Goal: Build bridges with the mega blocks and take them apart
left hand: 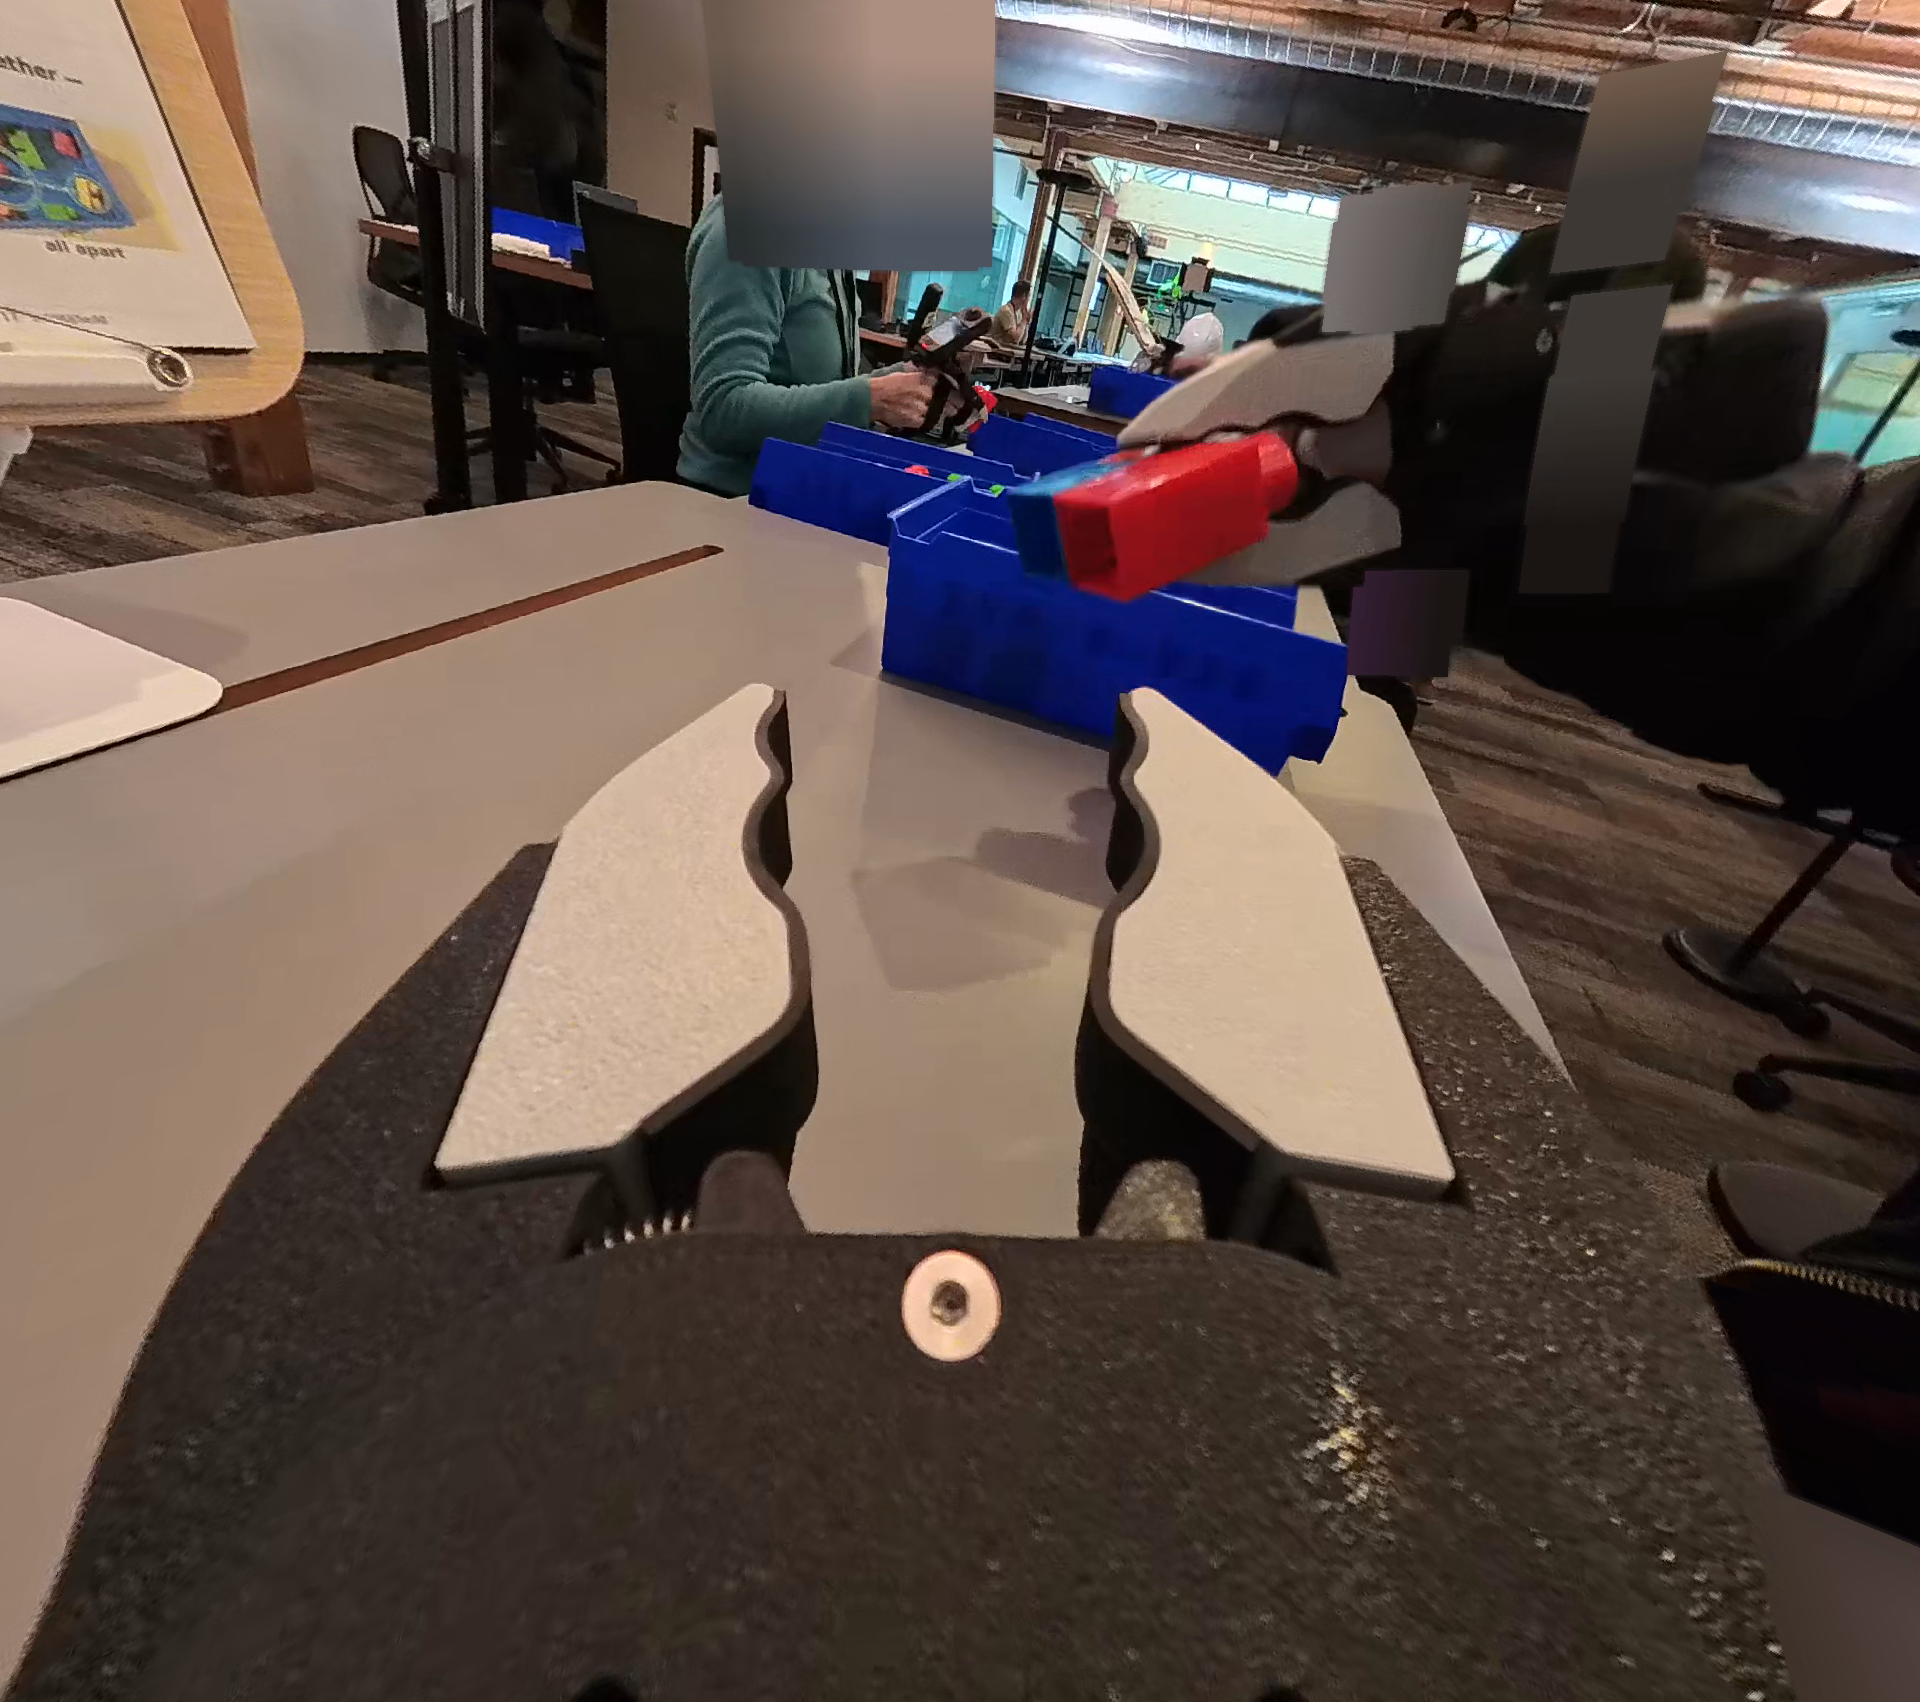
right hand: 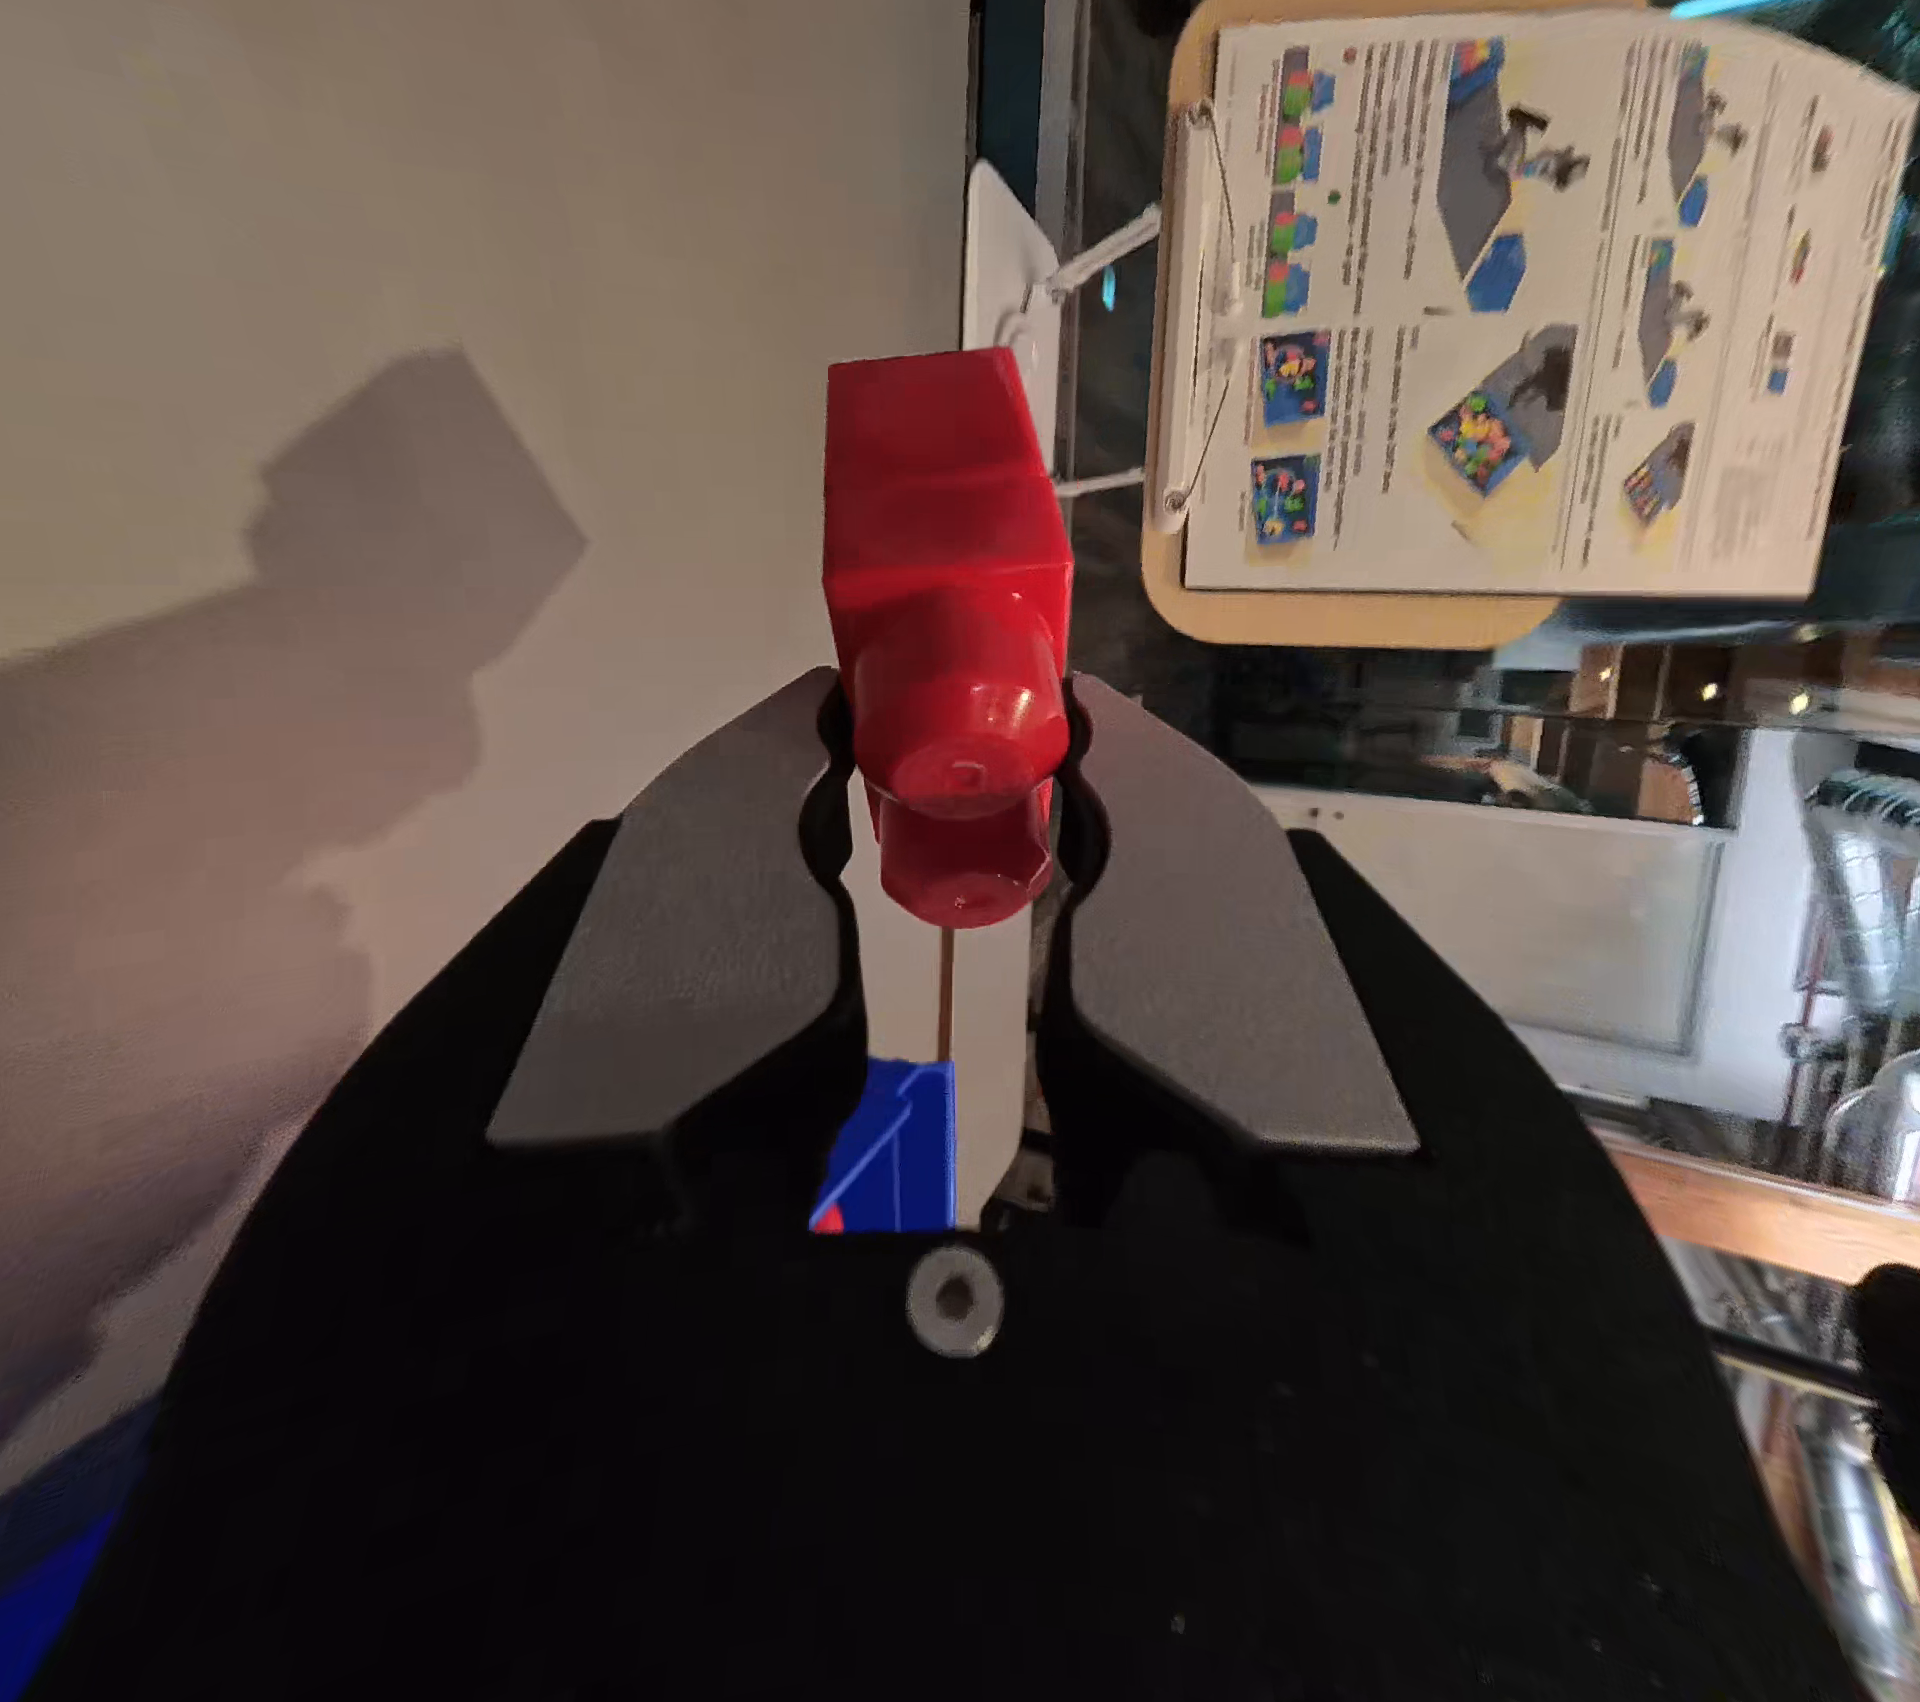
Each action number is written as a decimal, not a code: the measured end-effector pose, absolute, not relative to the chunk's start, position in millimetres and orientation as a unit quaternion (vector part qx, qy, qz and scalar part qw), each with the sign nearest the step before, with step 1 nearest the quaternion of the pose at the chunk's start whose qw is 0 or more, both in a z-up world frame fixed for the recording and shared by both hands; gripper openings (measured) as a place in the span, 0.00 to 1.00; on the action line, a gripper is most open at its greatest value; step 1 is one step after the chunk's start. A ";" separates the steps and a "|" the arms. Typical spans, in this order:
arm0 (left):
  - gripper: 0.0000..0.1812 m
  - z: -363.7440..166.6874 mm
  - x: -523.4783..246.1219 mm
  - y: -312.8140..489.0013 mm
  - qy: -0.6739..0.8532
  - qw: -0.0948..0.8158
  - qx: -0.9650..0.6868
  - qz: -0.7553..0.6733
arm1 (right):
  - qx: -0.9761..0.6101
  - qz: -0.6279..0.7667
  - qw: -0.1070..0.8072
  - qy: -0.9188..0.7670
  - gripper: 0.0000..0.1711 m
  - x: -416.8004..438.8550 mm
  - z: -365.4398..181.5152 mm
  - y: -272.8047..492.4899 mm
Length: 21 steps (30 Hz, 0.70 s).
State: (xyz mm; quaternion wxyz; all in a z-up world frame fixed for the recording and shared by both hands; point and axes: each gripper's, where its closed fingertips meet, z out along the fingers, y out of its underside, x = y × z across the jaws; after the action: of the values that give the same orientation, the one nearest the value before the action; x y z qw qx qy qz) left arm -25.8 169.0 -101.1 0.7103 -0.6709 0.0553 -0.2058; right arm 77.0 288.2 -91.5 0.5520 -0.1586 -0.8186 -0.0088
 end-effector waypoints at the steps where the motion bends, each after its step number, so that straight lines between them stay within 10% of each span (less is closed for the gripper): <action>1: 0.33 -101.9 -25.3 169.4 0.056 0.708 -0.673 -0.206 | -0.166 -0.001 0.546 -0.821 0.21 81.3 -86.0 293.3; 21: 0.33 -121.9 0.5 175.8 0.090 0.662 -0.708 -0.228 | -0.616 0.394 0.046 -0.680 0.21 194.4 -18.3 392.5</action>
State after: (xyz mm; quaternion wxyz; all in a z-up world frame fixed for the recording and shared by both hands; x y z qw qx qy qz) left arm 0.5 175.8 -121.9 0.6623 -0.7079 0.0902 -0.2282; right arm 194.4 392.5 -18.3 0.0460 -0.6162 -0.6802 0.3943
